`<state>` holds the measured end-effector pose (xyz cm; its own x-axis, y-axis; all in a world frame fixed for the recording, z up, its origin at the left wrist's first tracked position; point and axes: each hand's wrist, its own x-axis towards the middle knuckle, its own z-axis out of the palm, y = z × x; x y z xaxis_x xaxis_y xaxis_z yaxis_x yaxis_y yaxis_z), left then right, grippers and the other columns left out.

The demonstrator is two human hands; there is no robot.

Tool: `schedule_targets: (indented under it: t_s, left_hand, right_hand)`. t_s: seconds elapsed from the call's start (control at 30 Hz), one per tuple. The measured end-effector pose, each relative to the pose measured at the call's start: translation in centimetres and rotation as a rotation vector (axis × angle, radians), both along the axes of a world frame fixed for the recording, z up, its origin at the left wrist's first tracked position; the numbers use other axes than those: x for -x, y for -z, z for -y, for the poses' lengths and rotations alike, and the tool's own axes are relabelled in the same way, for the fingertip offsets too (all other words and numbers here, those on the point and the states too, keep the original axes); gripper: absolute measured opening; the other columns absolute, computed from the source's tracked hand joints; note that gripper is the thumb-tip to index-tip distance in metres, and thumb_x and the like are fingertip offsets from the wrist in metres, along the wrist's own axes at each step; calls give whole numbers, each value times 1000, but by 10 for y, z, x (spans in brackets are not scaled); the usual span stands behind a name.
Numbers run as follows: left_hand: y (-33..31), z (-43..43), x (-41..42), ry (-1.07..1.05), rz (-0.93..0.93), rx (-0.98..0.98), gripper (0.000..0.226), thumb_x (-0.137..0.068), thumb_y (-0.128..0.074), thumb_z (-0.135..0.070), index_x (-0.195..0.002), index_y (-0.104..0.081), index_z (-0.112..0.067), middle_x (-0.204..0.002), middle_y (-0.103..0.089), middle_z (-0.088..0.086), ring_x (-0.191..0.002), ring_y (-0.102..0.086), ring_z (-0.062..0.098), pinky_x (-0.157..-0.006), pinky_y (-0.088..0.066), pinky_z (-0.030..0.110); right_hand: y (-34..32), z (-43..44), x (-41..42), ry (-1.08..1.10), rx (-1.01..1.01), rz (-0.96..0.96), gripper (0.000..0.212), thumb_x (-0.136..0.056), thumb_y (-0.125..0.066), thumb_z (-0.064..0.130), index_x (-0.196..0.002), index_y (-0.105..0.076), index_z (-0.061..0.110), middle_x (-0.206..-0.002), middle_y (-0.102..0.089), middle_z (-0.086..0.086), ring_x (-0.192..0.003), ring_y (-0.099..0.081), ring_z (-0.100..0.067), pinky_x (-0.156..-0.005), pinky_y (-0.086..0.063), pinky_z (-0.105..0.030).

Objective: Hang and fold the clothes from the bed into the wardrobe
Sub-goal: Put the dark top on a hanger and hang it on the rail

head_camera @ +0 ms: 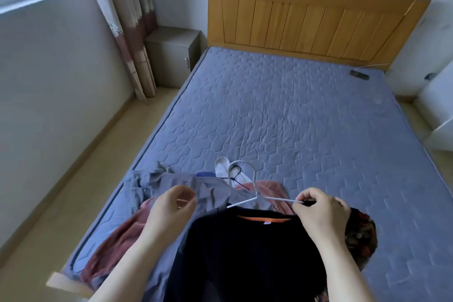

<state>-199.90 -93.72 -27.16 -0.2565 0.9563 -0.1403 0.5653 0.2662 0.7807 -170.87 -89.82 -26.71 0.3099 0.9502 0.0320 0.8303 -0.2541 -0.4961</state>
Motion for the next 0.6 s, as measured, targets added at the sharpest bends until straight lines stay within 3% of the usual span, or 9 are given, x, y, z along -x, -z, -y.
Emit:
schedule_targets:
  t_s: [0.23, 0.4, 0.6]
  left_hand:
    - [43, -58, -9, 70, -61, 127, 10, -86, -67, -18, -85, -64, -27, -85, -68, -11, -77, -63, -2, -62, -41, 13]
    - [83, -106, -6, 126, -114, 196, 7, -87, -64, -20, -94, -65, -21, -93, -66, -7, -81, -62, 6, -69, -41, 24]
    - [136, -166, 4, 227, -184, 275, 15, -87, -62, -21, -102, -63, -17, -98, -61, -4, -81, -57, 11, -71, -39, 24]
  right_hand:
    - [38, -54, -9, 6, 70, -35, 13, -72, -71, 20, -64, -61, 25, -59, -61, 12, -63, -46, -4, -87, -32, -33]
    - [71, -77, -10, 56, 105, -44, 15, -74, -70, 20, -64, -61, 26, -58, -61, 13, -63, -42, 4, -86, -30, -32]
    - [114, -107, -7, 119, 193, -12, 14, -73, -69, 18, -65, -61, 25, -60, -63, 12, -64, -49, -11, -82, -30, -32]
